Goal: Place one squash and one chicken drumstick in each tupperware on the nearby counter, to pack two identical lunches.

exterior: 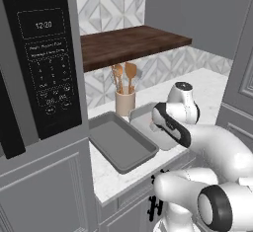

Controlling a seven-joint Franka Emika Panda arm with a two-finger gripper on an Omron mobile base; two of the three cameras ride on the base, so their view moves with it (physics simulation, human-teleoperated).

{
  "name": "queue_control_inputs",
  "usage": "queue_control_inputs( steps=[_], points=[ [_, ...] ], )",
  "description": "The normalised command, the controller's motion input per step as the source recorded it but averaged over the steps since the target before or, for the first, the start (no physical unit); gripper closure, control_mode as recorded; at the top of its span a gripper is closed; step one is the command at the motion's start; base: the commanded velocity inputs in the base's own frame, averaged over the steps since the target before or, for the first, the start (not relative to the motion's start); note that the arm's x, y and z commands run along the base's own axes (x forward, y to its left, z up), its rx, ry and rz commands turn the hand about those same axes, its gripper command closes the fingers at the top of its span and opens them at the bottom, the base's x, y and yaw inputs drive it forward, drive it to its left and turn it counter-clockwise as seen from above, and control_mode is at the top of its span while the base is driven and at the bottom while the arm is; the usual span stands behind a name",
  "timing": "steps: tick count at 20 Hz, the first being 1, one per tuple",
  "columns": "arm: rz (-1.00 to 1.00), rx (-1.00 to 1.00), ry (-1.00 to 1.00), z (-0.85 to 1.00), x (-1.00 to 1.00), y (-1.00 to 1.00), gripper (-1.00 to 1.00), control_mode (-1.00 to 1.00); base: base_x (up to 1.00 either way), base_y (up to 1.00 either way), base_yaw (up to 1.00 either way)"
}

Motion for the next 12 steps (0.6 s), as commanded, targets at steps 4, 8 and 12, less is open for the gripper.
queue_control_inputs(
  steps=[4, 8, 12],
  points=[
    [0.01, 0.0, 0.0, -0.41, 0.62, 0.0, 1.0, -1.0, 0.0, 0.0, 0.0],
    [0.0, 0.0, 0.0, -0.22, 0.65, -0.03, 1.0, -1.0, 0.0, 0.0, 0.0],
    [0.0, 0.0, 0.0, -0.28, 0.68, -0.01, 1.0, -1.0, 0.0, 0.0, 0.0]
  ],
)
